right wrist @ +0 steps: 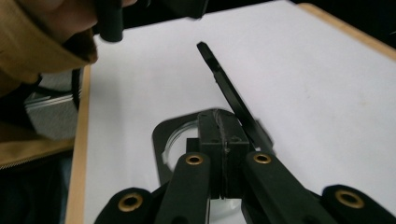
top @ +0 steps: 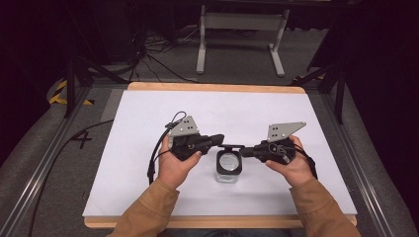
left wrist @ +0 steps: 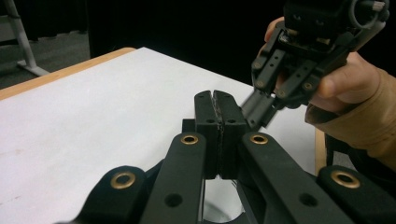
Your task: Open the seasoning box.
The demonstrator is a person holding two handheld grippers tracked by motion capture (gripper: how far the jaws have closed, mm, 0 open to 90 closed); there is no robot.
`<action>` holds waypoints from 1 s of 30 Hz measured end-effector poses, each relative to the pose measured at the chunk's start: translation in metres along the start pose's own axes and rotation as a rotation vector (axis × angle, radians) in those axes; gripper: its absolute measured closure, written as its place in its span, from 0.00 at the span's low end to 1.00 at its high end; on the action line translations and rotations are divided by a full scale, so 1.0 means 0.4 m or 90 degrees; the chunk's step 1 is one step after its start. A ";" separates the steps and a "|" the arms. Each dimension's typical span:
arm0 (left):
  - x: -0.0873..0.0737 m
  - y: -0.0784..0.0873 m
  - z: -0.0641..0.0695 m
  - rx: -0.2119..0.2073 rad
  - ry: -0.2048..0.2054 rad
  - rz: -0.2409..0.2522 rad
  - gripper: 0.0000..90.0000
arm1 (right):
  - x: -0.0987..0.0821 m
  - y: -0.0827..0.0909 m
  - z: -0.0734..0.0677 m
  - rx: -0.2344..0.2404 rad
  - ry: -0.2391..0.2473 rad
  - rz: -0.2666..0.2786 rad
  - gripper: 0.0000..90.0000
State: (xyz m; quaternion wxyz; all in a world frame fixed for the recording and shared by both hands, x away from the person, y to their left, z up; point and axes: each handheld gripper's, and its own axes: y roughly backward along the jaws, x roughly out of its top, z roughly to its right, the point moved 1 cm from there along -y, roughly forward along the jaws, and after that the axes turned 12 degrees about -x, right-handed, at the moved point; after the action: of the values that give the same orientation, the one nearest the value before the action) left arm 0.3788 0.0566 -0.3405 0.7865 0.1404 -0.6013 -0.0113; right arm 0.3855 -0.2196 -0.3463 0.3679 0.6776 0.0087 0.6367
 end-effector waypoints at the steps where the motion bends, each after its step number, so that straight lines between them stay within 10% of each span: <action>1: 0.000 0.001 0.000 0.000 0.000 0.000 1.00 | 0.003 -0.002 0.004 -0.009 -0.004 0.008 1.00; 17: -0.024 0.000 0.003 -0.004 0.008 -0.035 1.00 | 0.005 -0.050 0.034 -0.138 -0.057 0.043 1.00; 30: -0.106 -0.086 0.013 -0.042 0.032 -0.174 1.00 | 0.008 -0.049 0.036 -0.147 -0.060 0.049 1.00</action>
State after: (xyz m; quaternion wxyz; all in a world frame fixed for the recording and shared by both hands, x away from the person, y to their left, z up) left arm 0.3675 0.0306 -0.3872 0.7967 0.1952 -0.5560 -0.1342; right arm 0.4075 -0.2105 -0.3524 0.4187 0.6598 -0.1076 0.6146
